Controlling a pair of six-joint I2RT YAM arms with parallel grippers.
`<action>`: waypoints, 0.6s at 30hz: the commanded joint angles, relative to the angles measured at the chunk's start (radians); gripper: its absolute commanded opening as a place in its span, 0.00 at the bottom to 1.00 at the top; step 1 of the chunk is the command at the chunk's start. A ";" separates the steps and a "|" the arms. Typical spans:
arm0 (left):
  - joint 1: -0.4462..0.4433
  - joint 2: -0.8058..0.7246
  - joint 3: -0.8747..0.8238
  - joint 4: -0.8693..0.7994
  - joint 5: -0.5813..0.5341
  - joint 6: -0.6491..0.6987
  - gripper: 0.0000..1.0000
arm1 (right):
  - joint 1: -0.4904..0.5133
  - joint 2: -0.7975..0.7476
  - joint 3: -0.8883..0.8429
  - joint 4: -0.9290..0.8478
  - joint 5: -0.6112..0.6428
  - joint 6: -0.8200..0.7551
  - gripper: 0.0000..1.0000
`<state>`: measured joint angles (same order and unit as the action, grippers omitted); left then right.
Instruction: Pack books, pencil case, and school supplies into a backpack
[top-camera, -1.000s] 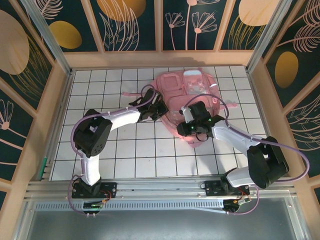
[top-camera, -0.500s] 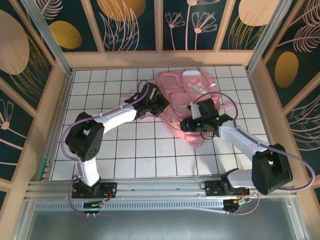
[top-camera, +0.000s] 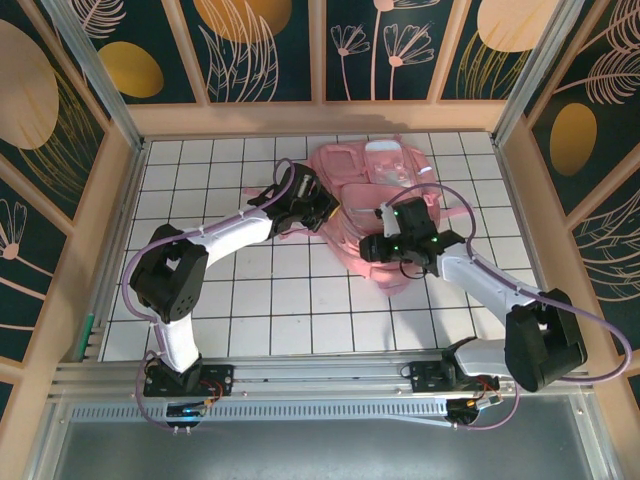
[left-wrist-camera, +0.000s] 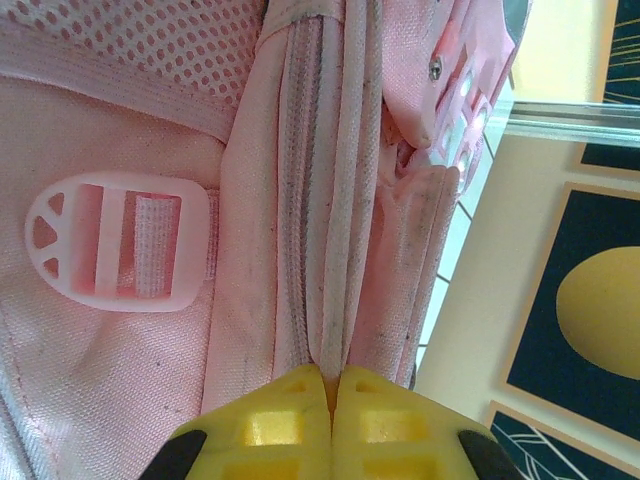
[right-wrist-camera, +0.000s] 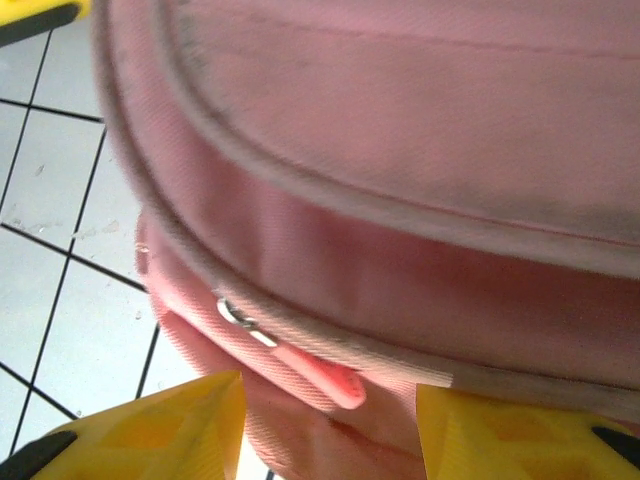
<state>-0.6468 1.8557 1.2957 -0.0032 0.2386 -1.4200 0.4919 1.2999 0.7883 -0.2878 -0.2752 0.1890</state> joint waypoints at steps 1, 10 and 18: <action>0.003 -0.045 0.004 0.090 0.026 -0.040 0.00 | 0.049 0.016 0.002 0.070 0.067 -0.014 0.48; 0.003 -0.054 -0.004 0.072 0.012 -0.024 0.00 | 0.095 0.077 0.009 0.112 0.278 0.074 0.18; 0.022 -0.083 -0.050 0.046 -0.005 0.009 0.00 | 0.086 0.038 0.002 0.070 0.412 0.121 0.00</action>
<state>-0.6453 1.8465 1.2690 0.0105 0.2279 -1.4178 0.5930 1.3670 0.7883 -0.2211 0.0059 0.2764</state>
